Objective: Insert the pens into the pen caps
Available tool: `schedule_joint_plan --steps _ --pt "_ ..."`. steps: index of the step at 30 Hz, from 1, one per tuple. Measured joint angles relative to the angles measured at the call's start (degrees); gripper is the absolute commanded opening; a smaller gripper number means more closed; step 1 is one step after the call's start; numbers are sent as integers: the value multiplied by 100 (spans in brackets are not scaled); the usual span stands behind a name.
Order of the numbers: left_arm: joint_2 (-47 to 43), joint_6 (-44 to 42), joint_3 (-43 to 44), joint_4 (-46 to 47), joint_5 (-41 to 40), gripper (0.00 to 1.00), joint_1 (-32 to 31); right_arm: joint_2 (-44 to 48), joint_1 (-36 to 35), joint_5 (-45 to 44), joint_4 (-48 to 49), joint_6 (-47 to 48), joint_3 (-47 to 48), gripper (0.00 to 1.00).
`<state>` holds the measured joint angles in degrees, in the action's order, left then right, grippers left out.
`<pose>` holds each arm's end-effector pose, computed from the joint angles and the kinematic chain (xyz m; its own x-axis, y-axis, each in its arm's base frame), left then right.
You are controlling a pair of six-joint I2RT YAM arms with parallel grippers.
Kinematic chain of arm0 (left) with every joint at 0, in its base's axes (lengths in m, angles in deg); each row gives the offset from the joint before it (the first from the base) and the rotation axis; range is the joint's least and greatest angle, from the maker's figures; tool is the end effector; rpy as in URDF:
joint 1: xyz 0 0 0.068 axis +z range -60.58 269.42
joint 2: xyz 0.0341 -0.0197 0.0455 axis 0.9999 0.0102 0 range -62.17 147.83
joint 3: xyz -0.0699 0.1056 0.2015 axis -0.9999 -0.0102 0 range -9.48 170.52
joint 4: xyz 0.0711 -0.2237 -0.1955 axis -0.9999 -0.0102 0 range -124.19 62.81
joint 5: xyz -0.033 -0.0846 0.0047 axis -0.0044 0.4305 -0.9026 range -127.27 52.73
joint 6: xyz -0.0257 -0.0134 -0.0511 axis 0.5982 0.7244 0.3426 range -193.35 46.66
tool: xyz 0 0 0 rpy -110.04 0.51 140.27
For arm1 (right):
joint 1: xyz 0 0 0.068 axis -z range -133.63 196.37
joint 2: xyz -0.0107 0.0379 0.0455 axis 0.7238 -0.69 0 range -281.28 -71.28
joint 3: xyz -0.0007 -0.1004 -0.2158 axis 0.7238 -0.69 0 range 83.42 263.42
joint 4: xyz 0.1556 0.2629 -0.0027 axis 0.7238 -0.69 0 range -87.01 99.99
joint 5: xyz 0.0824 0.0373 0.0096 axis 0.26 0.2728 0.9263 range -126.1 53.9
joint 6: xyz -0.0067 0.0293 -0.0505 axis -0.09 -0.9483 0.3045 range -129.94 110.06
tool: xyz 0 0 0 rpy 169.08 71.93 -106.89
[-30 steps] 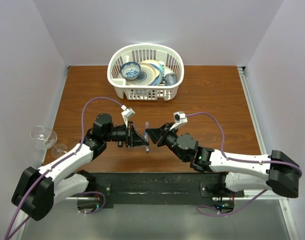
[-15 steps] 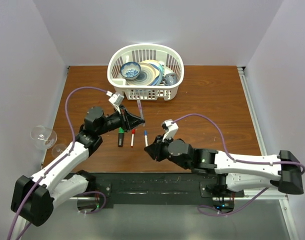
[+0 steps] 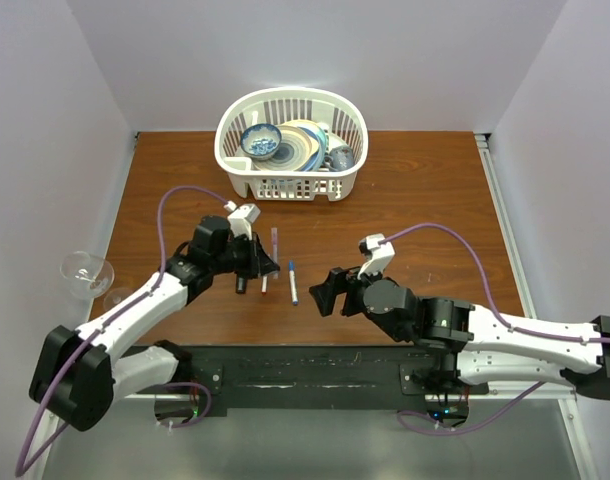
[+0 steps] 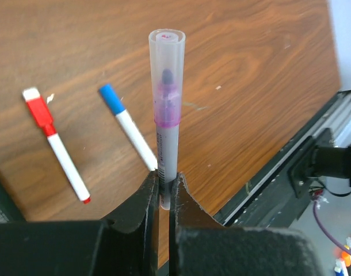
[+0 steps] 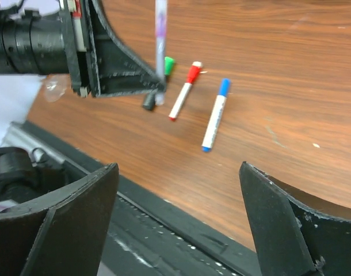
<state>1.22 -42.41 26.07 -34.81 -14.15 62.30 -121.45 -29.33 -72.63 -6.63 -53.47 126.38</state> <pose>0.2559 -0.1498 0.1685 -0.8047 -0.1192 -0.5816 0.3382 0.7131 -0.6141 0.0912 0.2553 0.2676 -0.5160 0.2161 -0.8289 -0.3983 0.7961 0.4555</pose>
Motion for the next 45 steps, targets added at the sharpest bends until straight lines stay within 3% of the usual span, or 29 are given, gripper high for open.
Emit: schedule_joint_plan --steps 11,22,29,31,35,40,45 --pt "1054 400 -11 -188 -575 1 -459 562 0 -343 -518 -175 -2 92" --pt "1429 767 -319 59 -730 11 -546 831 2 -498 -708 -299 -22 92" --pt "1473 870 -354 68 -752 32 -566 697 2 -503 -868 -339 -13 92" --pt "1449 872 -354 59 -754 49 -566 625 2 -503 -933 -345 11 92" --pt "1158 841 -321 -31 -708 66 -568 509 2 -505 -1097 -358 146 97" --pt "426 629 -162 166 -407 100 -568 474 2 -557 -1191 -341 378 99" --pt "-527 286 26 501 -245 100 -570 354 2 -590 -1292 -293 732 99"
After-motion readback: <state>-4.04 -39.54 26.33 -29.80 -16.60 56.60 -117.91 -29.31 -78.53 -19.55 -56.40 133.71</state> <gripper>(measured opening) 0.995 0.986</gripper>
